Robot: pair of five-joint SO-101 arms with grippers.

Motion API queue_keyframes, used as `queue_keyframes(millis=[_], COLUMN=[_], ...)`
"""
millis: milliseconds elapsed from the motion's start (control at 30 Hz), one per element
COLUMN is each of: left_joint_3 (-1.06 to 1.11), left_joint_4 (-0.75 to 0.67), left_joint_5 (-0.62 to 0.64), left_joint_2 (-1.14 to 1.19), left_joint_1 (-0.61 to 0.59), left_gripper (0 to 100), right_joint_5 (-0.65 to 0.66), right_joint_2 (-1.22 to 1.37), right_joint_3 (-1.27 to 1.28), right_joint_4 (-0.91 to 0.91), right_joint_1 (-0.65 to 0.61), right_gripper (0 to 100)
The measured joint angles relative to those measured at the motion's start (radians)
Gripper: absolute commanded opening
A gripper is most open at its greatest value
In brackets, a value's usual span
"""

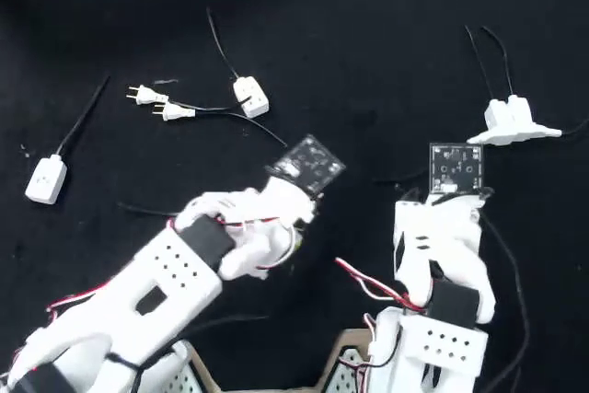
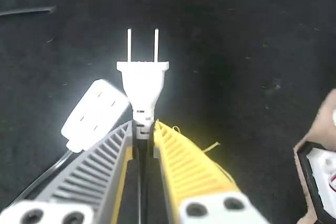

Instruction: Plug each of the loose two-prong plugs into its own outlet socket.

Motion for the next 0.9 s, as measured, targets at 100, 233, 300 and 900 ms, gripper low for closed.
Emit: queue_keyframes(millis=[100,233,300,900], left_joint_3=[0.0,0.0,0.0,0.124], left_joint_4=[-0.031,-0.063,-0.064,-0.092], left_joint_5=[0.0,0.0,0.0,0.0], left_joint_2=[0.046,0.094,0.094,0.074], left_joint_1=[-0.003,-0.021,-0.041,-0.595], left_gripper=[17,19,19,19], right_joint_5=[0.0,0.002,0.002,0.003], right_joint_2=[-0.002,-0.002,-0.002,-0.002], right_joint_3=[0.012,0.012,0.012,0.009], right_joint_4=[0.0,0.0,0.0,0.0], right_joint_1=[0.0,0.0,0.0,-0.407], right_gripper=[12.4,12.4,12.4,12.4])
